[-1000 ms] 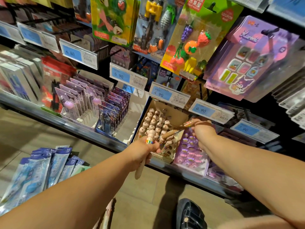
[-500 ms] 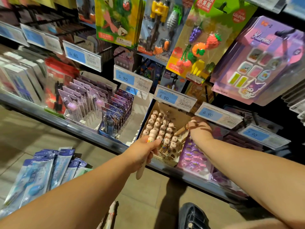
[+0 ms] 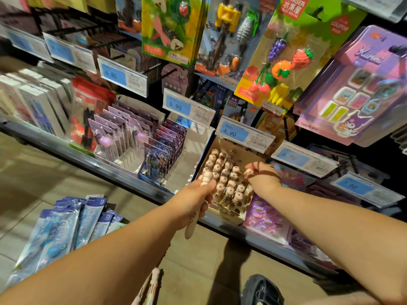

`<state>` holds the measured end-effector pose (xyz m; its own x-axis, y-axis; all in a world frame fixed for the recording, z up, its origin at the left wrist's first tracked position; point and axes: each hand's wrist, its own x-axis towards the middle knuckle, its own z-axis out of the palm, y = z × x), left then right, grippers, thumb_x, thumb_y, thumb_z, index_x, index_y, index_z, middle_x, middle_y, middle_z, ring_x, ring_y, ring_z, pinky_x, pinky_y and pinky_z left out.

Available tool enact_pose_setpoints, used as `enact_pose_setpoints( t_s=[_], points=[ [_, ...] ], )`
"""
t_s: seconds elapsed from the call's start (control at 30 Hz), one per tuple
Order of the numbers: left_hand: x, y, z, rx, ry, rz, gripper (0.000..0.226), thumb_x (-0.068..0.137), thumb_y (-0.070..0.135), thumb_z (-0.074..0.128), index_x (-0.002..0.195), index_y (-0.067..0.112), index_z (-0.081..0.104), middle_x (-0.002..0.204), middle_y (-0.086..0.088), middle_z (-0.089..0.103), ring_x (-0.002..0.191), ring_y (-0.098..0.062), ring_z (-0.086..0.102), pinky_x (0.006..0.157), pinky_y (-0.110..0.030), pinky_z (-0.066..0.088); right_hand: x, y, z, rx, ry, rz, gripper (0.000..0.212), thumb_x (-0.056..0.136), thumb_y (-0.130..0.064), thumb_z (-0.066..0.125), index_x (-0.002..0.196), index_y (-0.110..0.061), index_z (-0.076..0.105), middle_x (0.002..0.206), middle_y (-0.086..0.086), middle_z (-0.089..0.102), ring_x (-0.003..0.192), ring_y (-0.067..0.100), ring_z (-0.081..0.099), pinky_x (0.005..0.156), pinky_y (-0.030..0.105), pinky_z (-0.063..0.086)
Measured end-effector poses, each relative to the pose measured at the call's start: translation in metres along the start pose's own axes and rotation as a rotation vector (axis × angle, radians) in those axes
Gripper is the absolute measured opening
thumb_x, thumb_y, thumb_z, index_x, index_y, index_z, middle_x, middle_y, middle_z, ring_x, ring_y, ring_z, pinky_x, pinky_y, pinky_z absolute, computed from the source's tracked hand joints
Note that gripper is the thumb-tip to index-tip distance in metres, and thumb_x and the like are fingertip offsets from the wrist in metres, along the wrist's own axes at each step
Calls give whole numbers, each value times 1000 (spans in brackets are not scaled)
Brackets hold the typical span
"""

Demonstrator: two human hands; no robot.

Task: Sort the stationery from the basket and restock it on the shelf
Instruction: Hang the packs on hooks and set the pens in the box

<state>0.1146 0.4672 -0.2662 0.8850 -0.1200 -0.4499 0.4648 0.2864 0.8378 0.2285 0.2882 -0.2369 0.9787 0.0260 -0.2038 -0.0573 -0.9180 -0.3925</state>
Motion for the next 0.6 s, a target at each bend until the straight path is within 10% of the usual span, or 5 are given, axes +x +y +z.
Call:
enact_pose_setpoints(
  t_s=[0.6],
  points=[
    [-1,1,2,-2,13,1,23,98,37,54,97,15,59,68,3,52,56,-9,42,54,-22,38,12,2,8,206,78,8,22,93,-15,56,112,-15,67,98,6,69,88,24,63,84,29,51]
  ],
)
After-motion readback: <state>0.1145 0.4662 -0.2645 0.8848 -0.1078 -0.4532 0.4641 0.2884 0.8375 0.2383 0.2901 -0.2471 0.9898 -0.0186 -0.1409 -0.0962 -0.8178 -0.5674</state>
